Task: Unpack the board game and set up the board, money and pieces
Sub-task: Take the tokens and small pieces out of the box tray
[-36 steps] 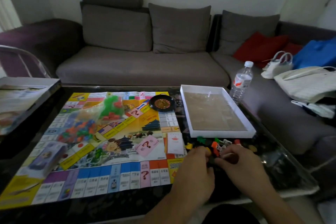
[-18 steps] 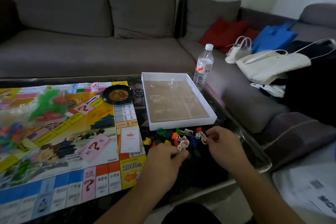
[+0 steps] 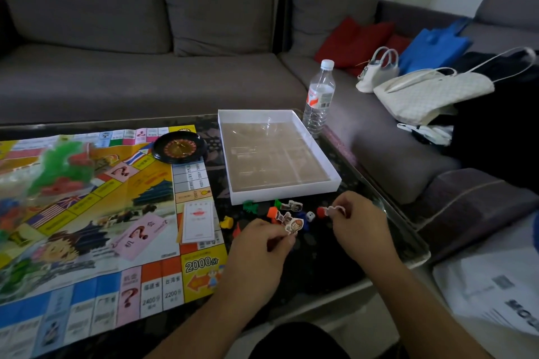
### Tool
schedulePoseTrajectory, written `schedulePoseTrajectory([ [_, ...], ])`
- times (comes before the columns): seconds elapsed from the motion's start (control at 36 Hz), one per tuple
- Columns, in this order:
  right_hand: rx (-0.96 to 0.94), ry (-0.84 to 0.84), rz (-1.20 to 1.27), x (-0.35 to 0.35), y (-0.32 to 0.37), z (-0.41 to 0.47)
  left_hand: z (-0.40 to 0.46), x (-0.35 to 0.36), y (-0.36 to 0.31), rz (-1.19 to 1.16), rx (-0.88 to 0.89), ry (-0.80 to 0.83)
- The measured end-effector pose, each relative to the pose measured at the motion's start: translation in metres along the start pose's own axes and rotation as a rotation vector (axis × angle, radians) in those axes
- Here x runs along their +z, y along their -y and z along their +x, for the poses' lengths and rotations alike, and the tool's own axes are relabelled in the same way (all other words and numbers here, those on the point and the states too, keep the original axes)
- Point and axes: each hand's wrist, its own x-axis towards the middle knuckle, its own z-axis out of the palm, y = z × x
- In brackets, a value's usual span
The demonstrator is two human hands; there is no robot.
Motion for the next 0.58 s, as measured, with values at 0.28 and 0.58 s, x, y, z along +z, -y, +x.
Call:
schedulePoseTrajectory([
  [0.28,-0.133,0.118,-0.092,-0.032,-0.021,-0.005,0.016,0.022,-0.023,-0.033,0.037,-0.010],
  [0.58,-0.098,0.063,-0.014,-0.027,-0.047,-0.001,0.046,0.060,-0.040,0.263,0.168,-0.033],
])
